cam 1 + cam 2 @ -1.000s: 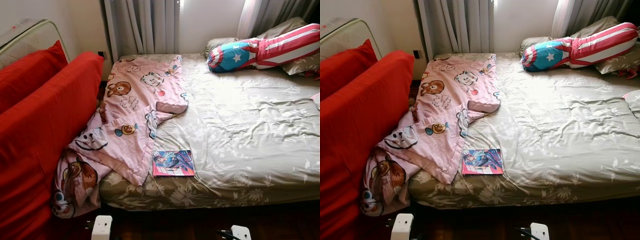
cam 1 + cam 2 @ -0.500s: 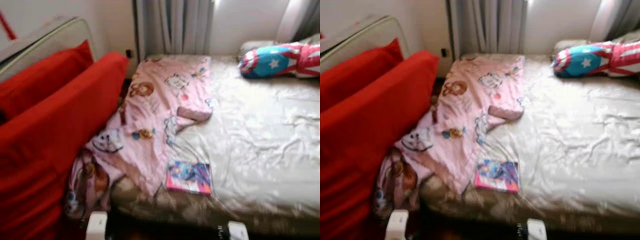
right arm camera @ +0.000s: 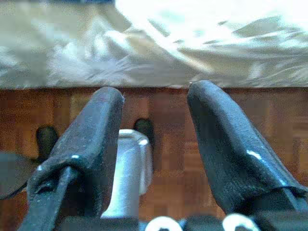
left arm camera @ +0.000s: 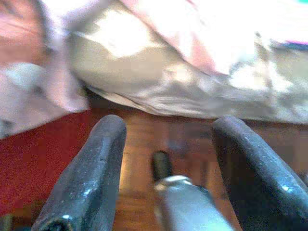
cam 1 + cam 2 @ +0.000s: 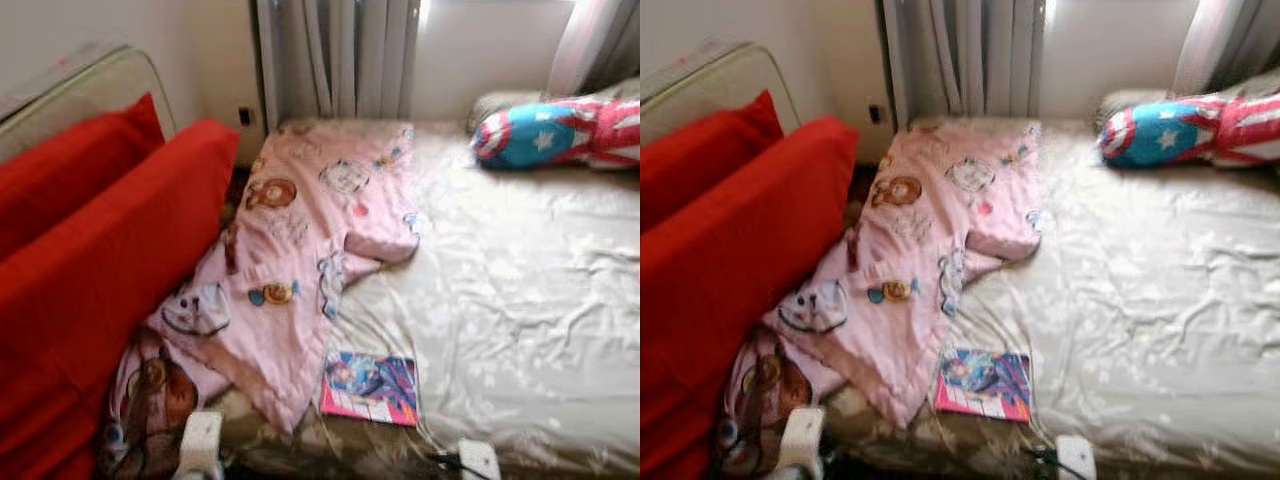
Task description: Clean up the room
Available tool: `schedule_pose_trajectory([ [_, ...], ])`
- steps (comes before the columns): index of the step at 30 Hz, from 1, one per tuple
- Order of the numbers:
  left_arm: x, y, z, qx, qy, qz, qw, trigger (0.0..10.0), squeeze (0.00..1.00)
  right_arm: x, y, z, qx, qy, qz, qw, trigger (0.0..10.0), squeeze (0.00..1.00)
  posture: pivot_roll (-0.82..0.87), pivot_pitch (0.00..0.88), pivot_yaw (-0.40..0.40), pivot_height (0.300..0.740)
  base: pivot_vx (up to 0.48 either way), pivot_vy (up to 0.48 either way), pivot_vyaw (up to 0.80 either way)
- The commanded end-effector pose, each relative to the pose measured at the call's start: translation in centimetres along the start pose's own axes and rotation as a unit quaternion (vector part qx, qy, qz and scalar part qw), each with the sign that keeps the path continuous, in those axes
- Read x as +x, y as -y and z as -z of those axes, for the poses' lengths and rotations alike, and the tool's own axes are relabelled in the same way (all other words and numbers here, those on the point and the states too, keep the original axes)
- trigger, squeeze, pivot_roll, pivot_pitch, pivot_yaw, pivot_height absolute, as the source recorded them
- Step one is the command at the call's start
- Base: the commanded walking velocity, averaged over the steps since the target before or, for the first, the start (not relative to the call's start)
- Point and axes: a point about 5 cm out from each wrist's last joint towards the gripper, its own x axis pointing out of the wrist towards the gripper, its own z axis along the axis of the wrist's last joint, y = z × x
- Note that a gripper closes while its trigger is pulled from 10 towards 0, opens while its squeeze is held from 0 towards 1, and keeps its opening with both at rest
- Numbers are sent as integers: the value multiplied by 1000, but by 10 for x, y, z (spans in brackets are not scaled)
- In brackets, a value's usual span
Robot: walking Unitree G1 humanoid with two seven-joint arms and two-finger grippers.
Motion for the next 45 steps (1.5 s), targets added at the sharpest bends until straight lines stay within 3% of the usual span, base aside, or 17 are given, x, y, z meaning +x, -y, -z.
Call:
schedule_pose_trajectory([
  [1,-2,-7,6,-1,-7,-6,1000,10000,0,-1,-5,3,7,6,-9,1000,10000,0,-67,0,-2,740,0,0,0],
  [5,0,-7,-7,-7,20,-2,1000,10000,0,-1,-5,0,6,24,-13,1000,10000,0,-70,0,-2,740,0,0,0],
  [8,3,-8,-35,-17,86,9,996,10000,0,-2,-7,-6,17,63,-25,998,10000,0,-71,0,0,740,0,0,0],
  [10,3,-8,-39,-20,97,11,995,10000,0,-3,-7,-6,18,70,-26,997,10000,0,-71,0,0,740,0,0,0],
  [13,2,-9,-63,-23,162,20,986,10000,0,-4,-6,-9,31,98,-28,994,10000,0,-74,0,3,740,0,0,0],
  [15,0,-8,-73,-22,192,27,981,10000,0,3,-23,-80,18,213,-44,976,10000,0,-82,0,8,740,0,0,0],
  [16,-1,-8,-78,-20,207,31,978,10000,0,2,-29,-105,13,255,-52,965,10000,0,-82,0,8,740,0,0,0],
  [18,-5,-7,-89,-18,242,36,969,10000,0,-1,-33,-122,10,295,-57,954,10000,0,-84,0,12,740,0,0,0],
  [21,-11,-6,-98,-20,283,40,958,10000,0,-4,-31,-122,16,313,-55,948,10000,0,-80,0,10,740,0,0,0],
  [28,-21,1,-107,-28,325,43,944,10000,0,-10,-26,-119,23,340,-43,939,10000,0,-85,0,1,740,0,0,0],
  [37,-21,9,-119,-39,332,48,941,10000,0,-8,-25,-119,20,324,-24,946,10000,0,-80,0,-10,740,0,0,0],
  [45,-23,9,-122,-44,333,49,941,10000,0,-8,-29,-119,21,325,-28,945,10000,0,-73,0,-14,715,0,0,0],
])
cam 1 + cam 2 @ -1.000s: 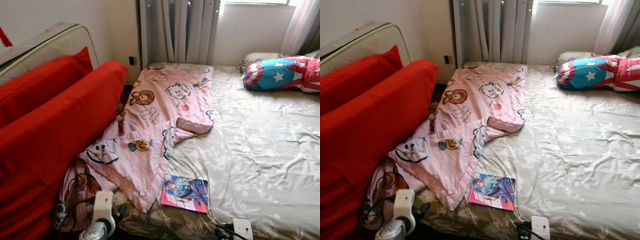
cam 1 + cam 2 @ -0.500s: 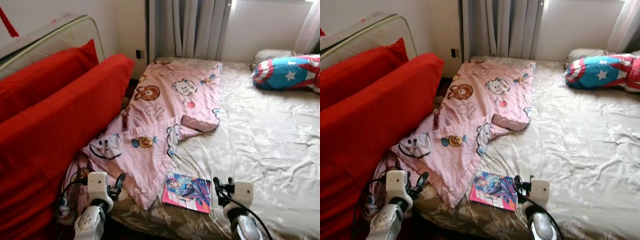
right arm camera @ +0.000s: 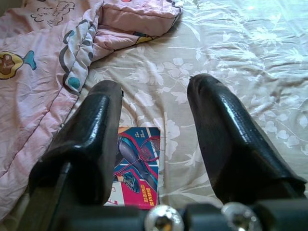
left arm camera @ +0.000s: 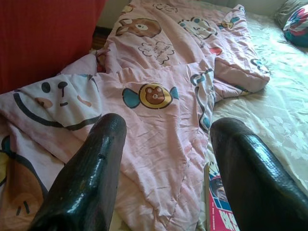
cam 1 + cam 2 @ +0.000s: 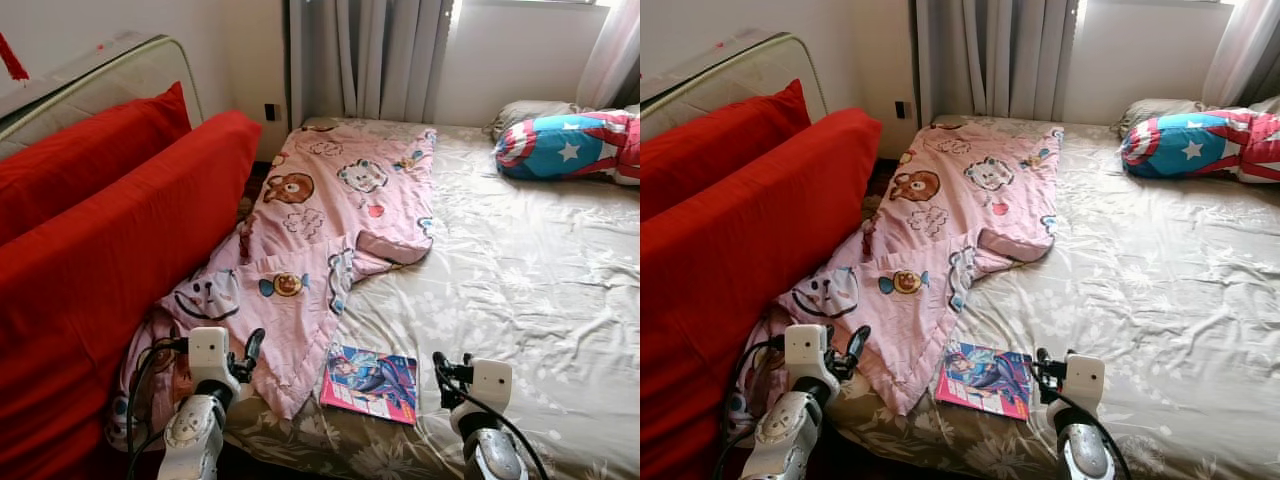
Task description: Clean up the room
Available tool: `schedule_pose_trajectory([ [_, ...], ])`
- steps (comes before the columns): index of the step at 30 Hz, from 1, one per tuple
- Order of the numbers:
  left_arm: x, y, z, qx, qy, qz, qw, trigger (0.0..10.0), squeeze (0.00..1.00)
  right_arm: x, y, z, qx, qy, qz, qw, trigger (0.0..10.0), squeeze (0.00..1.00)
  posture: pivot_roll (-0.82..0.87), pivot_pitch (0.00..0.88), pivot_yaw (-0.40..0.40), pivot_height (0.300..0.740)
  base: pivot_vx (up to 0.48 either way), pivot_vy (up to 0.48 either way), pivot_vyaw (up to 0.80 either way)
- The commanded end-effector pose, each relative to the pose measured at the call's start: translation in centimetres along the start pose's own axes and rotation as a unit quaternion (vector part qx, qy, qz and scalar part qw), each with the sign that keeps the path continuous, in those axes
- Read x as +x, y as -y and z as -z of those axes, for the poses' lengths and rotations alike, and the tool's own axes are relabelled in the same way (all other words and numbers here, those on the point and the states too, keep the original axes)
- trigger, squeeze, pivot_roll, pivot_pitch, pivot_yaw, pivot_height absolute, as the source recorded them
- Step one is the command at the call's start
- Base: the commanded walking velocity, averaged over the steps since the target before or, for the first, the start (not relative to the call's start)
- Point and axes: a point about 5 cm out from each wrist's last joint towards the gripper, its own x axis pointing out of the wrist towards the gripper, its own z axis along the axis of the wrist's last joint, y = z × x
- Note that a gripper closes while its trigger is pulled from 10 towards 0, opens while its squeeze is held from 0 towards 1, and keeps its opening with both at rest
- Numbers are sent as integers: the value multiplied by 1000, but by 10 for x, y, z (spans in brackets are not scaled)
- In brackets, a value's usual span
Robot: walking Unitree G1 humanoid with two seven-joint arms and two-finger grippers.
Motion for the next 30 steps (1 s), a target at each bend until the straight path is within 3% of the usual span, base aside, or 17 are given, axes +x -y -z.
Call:
schedule_pose_trajectory([
  [1,0,-1,-1,-1,-3,-3,1000,10000,0,2,-3,-2,-2,2,-5,1000,10000,0,-72,0,-15,715,0,0,0],
  [7,-1,-1,-1,-3,-5,-2,1000,10000,0,3,-3,1,-4,-11,-6,1000,10000,0,-72,0,-16,715,0,0,0],
  [12,-1,-2,0,-4,-8,-2,1000,10000,0,3,-6,0,-7,-10,-13,1000,10000,0,-72,0,-17,685,0,0,0],
  [30,-3,-3,4,-4,-16,-2,1000,10000,0,3,-9,7,-4,-35,-20,999,10000,0,-67,1,-18,671,0,0,0],
])
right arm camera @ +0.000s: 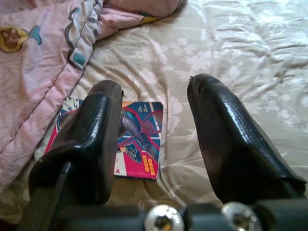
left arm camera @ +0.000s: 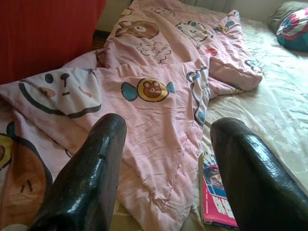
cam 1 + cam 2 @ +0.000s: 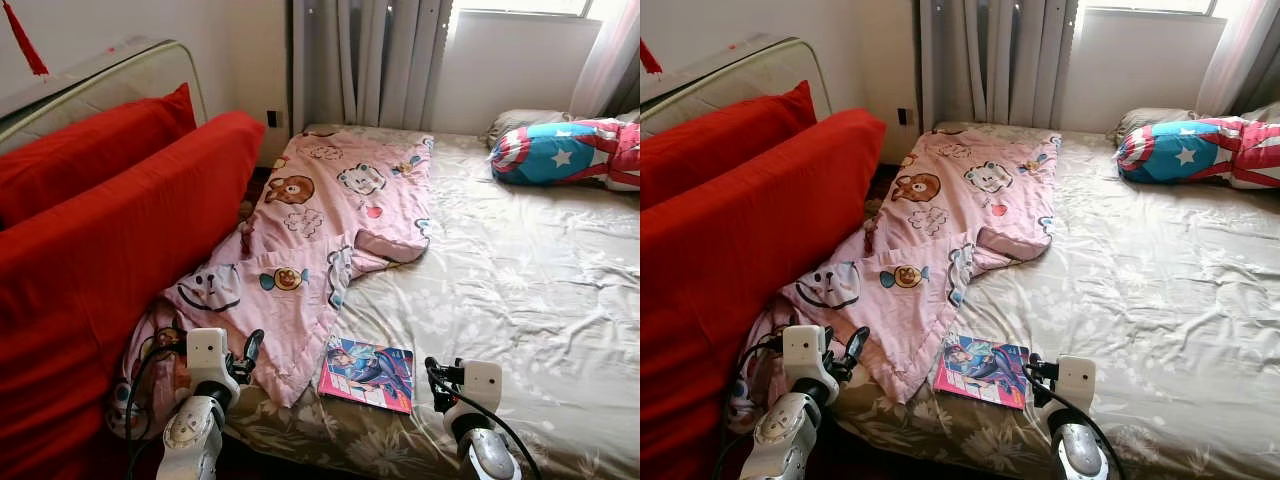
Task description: Clean up the room
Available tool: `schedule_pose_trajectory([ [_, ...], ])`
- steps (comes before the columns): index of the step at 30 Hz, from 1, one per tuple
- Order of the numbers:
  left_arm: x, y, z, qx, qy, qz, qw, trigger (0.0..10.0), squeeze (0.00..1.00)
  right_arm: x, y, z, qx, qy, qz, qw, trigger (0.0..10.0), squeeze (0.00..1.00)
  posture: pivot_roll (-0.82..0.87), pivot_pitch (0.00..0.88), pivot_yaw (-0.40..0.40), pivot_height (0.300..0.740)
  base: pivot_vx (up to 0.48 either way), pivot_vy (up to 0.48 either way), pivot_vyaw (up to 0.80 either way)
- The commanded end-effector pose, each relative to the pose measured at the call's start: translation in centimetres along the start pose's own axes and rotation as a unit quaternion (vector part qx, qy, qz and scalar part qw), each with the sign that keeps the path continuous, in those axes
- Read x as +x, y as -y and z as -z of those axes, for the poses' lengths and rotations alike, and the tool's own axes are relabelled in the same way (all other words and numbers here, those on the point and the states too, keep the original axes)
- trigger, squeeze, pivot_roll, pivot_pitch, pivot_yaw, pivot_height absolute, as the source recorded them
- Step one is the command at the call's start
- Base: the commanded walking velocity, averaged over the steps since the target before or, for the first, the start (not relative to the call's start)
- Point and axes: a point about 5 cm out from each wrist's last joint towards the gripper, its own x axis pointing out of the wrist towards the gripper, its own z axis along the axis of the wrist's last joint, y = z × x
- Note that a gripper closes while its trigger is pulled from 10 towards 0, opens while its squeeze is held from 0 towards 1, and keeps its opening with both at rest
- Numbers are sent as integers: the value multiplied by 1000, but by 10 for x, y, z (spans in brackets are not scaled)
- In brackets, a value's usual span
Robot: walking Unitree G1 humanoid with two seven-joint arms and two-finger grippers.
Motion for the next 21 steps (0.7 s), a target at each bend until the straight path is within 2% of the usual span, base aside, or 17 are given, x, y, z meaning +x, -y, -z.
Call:
schedule_pose_trajectory([
  [1,-1,-2,4,-2,-14,-2,1000,10000,0,1,-4,-2,2,7,-11,1000,10000,0,-67,2,-17,671,0,0,0],
  [18,-2,-2,6,-1,-20,1,1000,10000,0,1,-5,2,-4,-10,-10,1000,10000,0,-68,5,-15,671,0,0,0],
  [21,-3,-2,6,-1,-20,2,1000,10000,0,2,-6,3,-8,-17,-12,1000,10000,0,-68,5,-15,656,0,0,0],
])
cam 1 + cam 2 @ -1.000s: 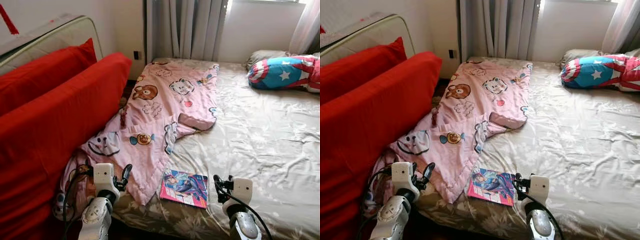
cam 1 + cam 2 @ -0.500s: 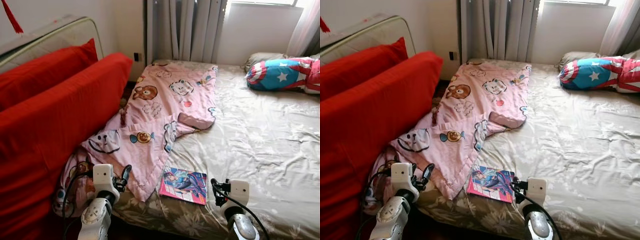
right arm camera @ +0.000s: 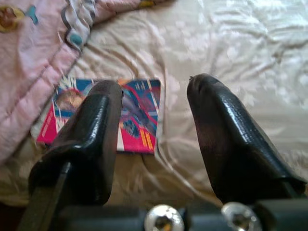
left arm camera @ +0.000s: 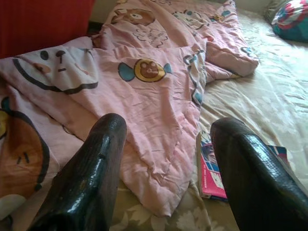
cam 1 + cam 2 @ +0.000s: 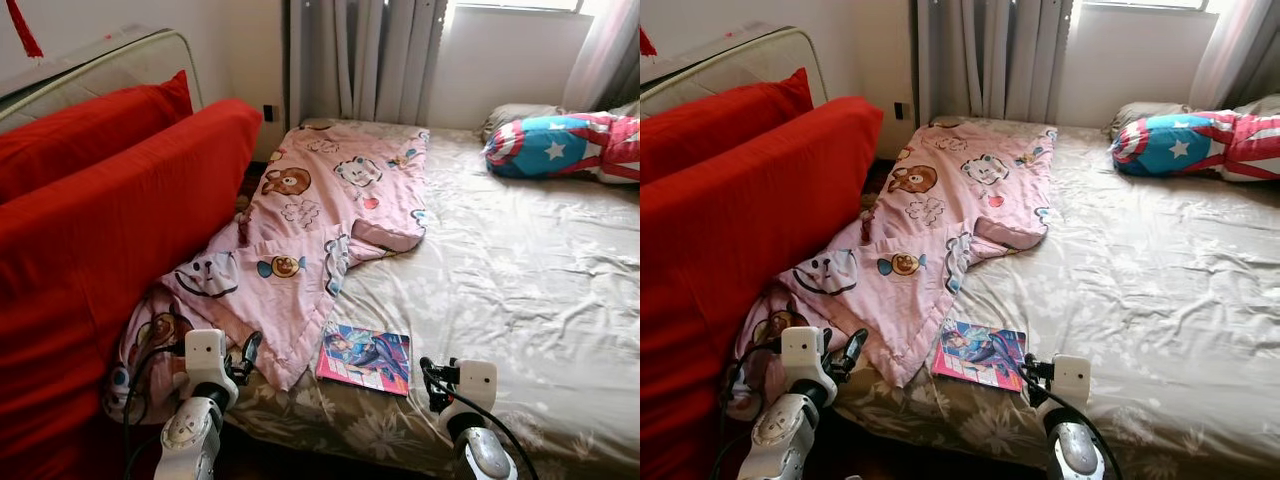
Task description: Clean up the room
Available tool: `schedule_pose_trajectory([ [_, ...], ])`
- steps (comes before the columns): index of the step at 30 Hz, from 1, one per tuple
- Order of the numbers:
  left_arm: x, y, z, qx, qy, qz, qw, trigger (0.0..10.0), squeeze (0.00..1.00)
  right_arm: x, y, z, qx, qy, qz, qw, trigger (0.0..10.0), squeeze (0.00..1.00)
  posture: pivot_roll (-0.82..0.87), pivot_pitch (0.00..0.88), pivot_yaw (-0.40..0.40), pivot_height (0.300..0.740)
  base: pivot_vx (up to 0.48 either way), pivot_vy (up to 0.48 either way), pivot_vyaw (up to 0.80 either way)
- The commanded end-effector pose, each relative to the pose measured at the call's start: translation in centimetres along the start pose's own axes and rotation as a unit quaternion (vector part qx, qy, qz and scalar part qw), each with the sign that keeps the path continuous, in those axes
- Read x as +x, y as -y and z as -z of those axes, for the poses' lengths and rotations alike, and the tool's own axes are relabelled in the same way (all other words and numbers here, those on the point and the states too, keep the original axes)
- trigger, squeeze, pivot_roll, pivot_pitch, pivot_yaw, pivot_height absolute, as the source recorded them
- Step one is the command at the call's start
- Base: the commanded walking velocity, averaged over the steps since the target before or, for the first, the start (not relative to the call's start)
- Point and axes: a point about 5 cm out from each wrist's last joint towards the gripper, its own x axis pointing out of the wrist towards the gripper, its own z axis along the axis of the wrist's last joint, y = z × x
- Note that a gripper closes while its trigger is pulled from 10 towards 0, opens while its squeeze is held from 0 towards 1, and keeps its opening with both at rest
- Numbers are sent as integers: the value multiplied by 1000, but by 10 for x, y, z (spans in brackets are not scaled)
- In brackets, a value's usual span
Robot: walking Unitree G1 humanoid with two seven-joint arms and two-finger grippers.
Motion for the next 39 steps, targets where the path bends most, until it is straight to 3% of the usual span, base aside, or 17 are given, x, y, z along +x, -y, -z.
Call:
schedule_pose_trajectory([
  [1,-1,1,4,-4,-11,3,1000,10000,0,2,0,-1,-8,-5,-3,1000,10000,0,-68,5,-15,656,0,0,0],
  [39,-2,3,4,-3,-12,9,1000,10000,0,-1,-6,-1,-4,14,-22,1000,10000,0,-59,10,-11,631,0,0,35],
])
